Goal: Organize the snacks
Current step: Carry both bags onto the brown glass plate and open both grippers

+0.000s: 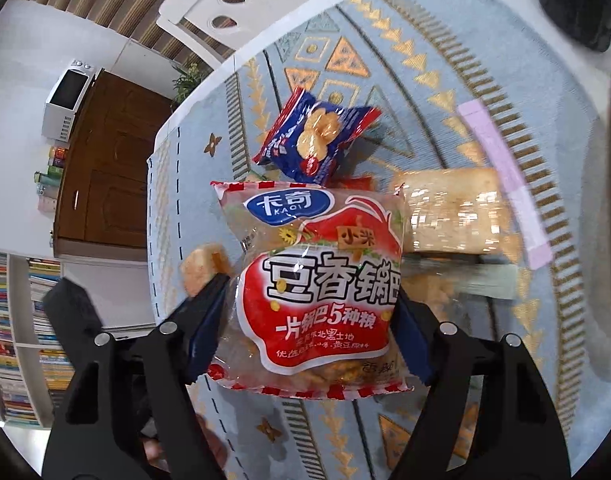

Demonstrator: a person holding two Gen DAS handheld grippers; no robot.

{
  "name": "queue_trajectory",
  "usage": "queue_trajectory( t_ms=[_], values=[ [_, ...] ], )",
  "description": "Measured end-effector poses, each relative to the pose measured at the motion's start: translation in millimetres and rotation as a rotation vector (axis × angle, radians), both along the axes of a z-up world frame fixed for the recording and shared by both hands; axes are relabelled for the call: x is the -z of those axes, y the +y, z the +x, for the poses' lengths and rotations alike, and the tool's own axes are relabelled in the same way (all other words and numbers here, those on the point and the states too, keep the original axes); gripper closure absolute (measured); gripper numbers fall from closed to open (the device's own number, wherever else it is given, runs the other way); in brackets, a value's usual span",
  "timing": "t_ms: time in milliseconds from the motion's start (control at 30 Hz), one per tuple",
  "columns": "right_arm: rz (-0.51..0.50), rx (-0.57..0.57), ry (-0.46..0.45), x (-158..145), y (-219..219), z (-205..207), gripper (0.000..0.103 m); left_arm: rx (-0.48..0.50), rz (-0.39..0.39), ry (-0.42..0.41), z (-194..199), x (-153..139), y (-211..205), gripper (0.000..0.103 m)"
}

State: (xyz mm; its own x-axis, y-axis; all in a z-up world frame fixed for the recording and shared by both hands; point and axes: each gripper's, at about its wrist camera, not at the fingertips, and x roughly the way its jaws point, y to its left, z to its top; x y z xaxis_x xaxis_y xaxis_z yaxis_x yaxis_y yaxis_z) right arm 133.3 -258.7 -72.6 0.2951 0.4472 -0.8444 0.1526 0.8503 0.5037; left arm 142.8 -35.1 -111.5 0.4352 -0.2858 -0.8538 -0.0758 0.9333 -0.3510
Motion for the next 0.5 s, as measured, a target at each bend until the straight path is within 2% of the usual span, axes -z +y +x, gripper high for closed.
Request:
queue_trajectory(
  t_ms=[233,500],
  values=[
    [-0.088,0.027,-0.088,-34,-22,-33,0.028,0.025,-0.012,-0.086,-27,-48,-19,0.052],
    [-0.227,0.051,-0.191,-70,-61,-66,0.028,0.095,-0.016,-0.176,-50,-99,-79,0.052]
  ],
)
